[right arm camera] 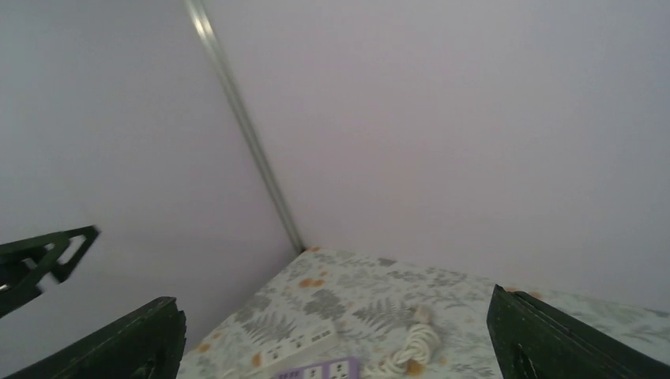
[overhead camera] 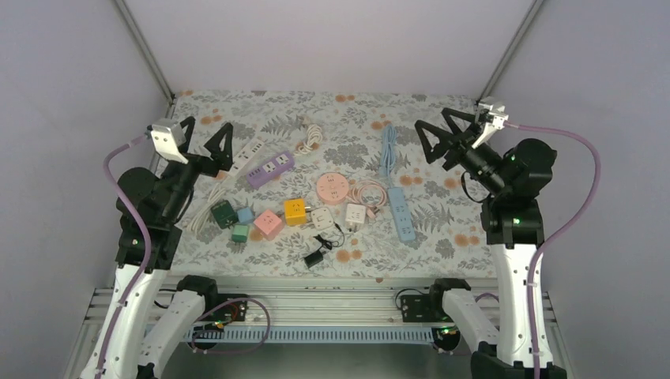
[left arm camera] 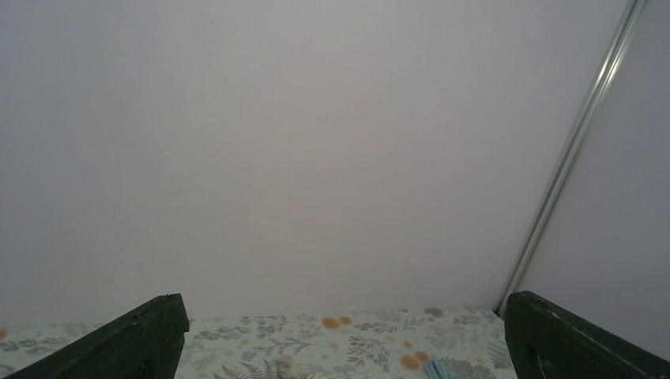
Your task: Insert the plug
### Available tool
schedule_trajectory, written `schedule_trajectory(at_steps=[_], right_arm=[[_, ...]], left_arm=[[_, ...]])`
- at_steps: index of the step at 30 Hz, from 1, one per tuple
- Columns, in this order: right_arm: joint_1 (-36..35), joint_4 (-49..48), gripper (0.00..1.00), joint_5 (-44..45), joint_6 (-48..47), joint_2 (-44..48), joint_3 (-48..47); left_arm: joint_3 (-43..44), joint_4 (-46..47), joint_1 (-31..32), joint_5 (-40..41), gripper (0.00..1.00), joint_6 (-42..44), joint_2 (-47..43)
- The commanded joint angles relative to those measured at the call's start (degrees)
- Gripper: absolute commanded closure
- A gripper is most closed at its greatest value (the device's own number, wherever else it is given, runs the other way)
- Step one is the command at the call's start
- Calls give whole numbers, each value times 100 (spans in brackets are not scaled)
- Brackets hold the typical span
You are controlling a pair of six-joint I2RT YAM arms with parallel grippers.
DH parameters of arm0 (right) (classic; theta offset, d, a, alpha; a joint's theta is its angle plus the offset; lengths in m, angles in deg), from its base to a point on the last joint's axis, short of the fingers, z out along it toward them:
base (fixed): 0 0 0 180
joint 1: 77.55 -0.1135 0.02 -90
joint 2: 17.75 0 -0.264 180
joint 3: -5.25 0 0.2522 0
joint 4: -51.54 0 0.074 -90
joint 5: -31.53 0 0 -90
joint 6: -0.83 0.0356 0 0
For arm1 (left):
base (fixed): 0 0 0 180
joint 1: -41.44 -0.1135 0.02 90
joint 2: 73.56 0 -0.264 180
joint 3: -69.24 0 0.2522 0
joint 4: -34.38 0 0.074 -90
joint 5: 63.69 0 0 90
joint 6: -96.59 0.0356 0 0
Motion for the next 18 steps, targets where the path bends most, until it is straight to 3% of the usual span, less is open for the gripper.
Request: schedule_trajectory(at_steps=[1,5,7,10,18], right_arm=[[68,-253,3,-1267,312,-303,37],[-87,-329,6,-1877,585,-679,133],[-355,-376,5,-1647,597,-773,263],[-1056,-268,4,-836,562,-941,507],[-2930,812,6,1950,751,-1515,1043]], left_arm=[[113,188,-42,-326,0,-250,-107],[133,80,-53,-64,0,-260,-295],[50,49,-49,325,0,-236,-452],[-92,37,-53,383,0,-74,-592],[-471,288,-50,-1114,0,-35,-491]])
